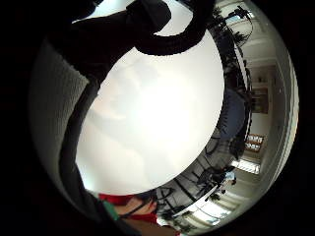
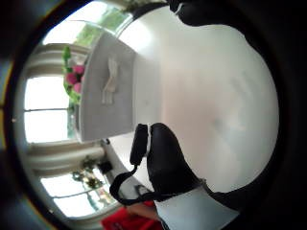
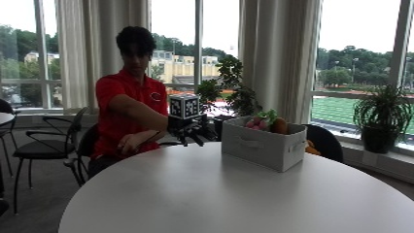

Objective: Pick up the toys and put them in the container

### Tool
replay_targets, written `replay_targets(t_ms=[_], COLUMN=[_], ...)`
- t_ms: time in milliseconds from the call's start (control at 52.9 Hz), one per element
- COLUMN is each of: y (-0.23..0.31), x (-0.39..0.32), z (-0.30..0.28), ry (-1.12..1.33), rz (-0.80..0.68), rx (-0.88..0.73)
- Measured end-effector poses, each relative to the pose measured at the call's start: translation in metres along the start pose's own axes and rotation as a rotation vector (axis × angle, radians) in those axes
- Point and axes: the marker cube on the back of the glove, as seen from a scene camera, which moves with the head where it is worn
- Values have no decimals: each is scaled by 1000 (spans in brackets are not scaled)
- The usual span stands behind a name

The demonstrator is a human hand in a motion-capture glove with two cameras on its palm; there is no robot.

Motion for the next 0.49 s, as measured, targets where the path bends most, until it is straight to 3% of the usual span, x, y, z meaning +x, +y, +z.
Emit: replay_targets(t_ms=[492], y=[9], x=[-14], z=[7], ry=[4], rz=[20], rx=[-17])
